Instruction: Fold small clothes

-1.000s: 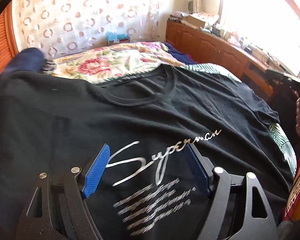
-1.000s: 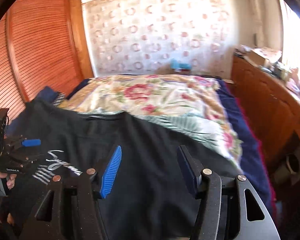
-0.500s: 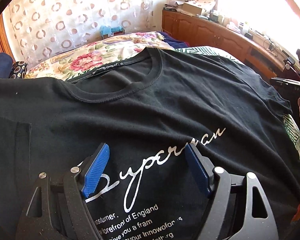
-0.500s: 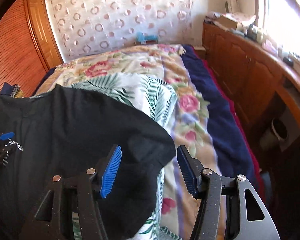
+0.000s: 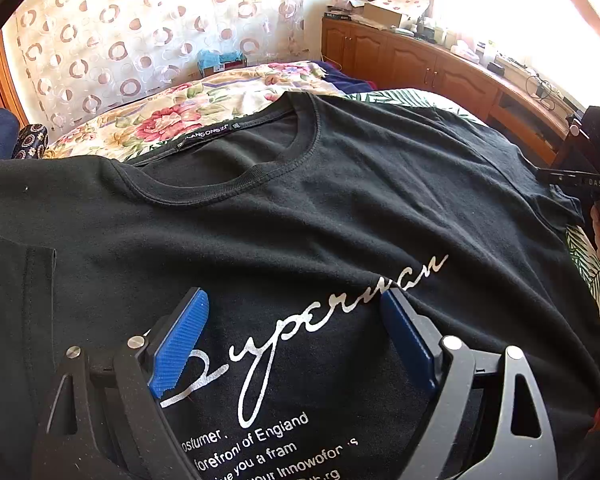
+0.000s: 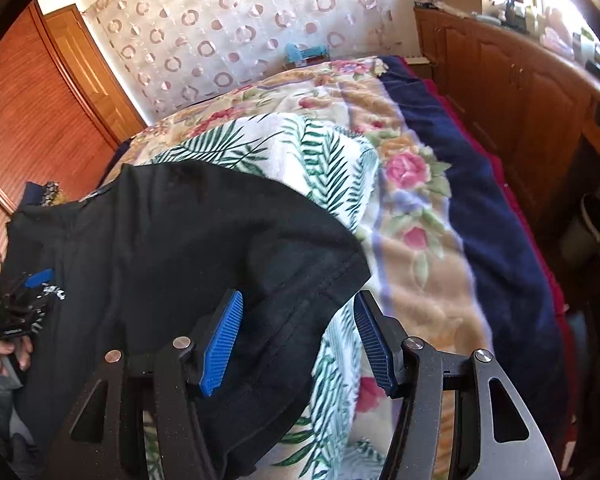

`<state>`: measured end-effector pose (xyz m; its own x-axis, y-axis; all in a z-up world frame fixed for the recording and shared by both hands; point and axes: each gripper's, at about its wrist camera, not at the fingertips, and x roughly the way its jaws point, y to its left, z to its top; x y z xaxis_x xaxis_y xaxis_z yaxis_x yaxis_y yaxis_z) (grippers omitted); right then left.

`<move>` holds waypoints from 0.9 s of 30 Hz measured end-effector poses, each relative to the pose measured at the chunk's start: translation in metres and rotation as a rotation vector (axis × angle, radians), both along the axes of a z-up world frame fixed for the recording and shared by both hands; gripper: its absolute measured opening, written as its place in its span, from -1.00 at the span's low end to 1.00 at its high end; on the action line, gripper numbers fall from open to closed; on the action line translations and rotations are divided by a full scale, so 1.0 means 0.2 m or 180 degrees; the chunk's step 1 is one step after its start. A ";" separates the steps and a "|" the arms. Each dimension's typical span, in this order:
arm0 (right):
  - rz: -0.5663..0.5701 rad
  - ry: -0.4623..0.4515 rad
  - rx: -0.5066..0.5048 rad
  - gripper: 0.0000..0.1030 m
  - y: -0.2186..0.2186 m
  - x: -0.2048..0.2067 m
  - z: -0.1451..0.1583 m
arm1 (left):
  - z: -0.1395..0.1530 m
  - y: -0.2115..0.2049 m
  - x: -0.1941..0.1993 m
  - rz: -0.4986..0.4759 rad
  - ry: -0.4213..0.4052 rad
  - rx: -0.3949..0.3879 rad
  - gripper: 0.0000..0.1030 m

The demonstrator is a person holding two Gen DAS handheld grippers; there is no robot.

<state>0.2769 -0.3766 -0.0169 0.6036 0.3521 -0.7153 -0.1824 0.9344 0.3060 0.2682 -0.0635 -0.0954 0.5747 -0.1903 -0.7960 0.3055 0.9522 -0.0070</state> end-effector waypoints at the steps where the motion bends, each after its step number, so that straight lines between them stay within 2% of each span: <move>1: 0.0016 0.0021 0.0040 0.16 -0.01 0.01 -0.02 | 0.00 0.00 0.00 0.0001 -0.0001 0.0002 0.71; 6: 0.0096 0.0082 0.0114 0.11 -0.05 0.00 -0.04 | 0.00 0.00 0.00 0.0007 -0.0001 0.0003 0.71; 10: 0.0180 0.0064 0.0177 -0.34 -0.05 -0.01 -0.02 | 0.00 0.00 0.00 0.0005 -0.0002 0.0003 0.71; 11: 0.0196 0.0049 0.0159 -0.38 -0.04 -0.02 -0.02 | 0.00 0.00 0.00 0.0005 -0.0002 0.0003 0.71; 16: 0.0099 -0.0094 -0.0120 -0.87 -0.04 -0.03 0.01 | 0.00 0.00 0.00 0.0005 -0.0003 0.0004 0.71; 21: 0.0091 -0.0402 -0.0219 -0.90 0.00 -0.04 0.13 | 0.00 0.00 0.00 0.0024 -0.0002 0.0005 0.71; 24: 0.0214 -0.0577 -0.0222 -0.90 0.10 -0.04 0.20 | 0.01 0.01 -0.01 0.0040 0.0018 -0.0018 0.71; 27: 0.0408 -0.0716 -0.0207 -0.90 0.25 -0.03 0.26 | 0.08 0.02 -0.07 -0.0022 -0.0111 -0.0122 0.71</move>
<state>0.2704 -0.3268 0.0360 0.7034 0.3935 -0.5919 -0.3572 0.9157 0.1843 0.2550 -0.0588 -0.0803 0.6005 -0.2244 -0.7675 0.3128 0.9492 -0.0327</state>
